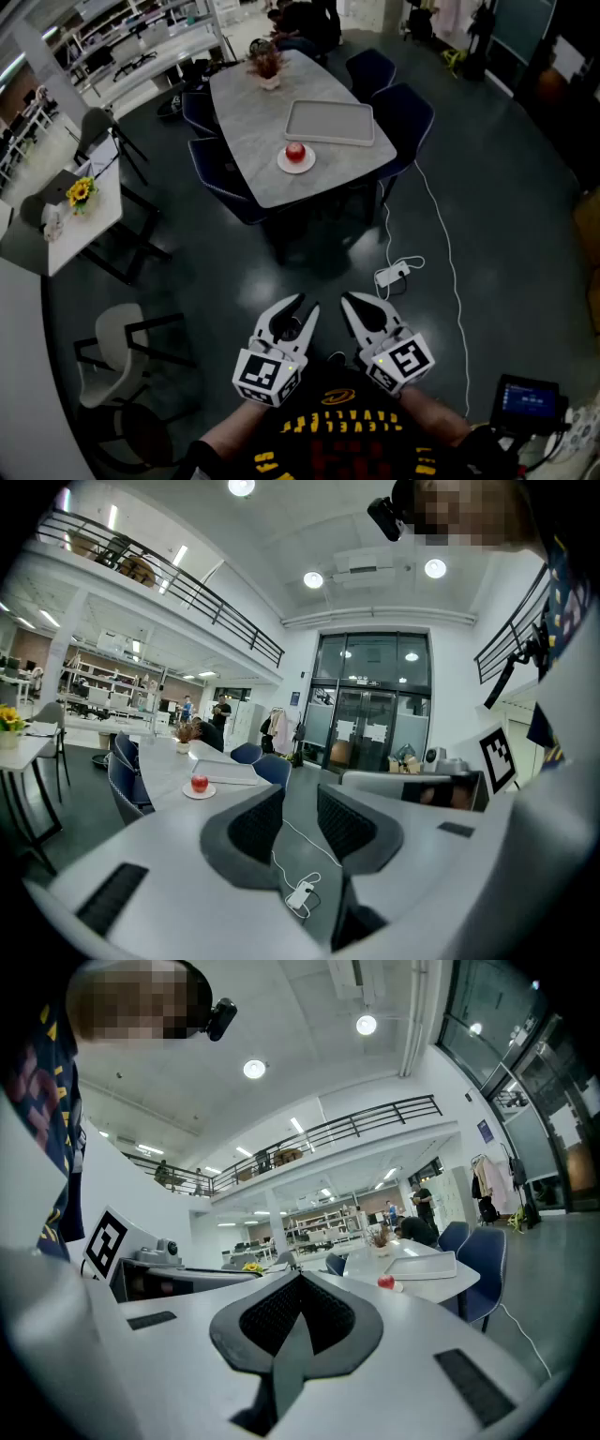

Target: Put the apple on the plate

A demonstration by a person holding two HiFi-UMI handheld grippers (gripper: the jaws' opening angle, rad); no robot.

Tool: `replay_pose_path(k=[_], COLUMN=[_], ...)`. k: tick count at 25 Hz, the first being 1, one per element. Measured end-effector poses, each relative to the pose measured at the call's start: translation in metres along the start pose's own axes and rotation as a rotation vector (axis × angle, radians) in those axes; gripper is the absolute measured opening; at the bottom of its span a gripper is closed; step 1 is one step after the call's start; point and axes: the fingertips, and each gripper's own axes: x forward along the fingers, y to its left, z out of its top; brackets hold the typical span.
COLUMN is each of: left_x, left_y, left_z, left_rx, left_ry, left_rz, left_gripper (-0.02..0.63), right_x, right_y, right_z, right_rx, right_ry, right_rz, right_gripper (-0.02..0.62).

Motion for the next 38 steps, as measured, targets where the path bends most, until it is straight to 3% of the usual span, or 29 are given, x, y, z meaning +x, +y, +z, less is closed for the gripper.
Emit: replay_pose_path(k=[10, 16, 38], left_x=[0.003, 0.006, 0.061], left_y=[0.002, 0.018, 0.186], left_z=[0.01, 0.016, 0.033], left_rx=[0.006, 0.0, -0.124], left_ry=[0.013, 0.02, 0.015], left_rz=[-0.003, -0.004, -0.042], left_gripper=[0.118, 0.118, 0.118], right_x=[0.002, 0.015, 0.179], right_y=[0.002, -0.002, -0.038], right_z=[0.003, 0.007, 0.002], right_rx=[-0.001, 0.066, 0.074], right_ry=[0.005, -0.031, 0.054], right_rz=[-0.009, -0.024, -0.096], right_gripper=[0.008, 0.009, 0.009])
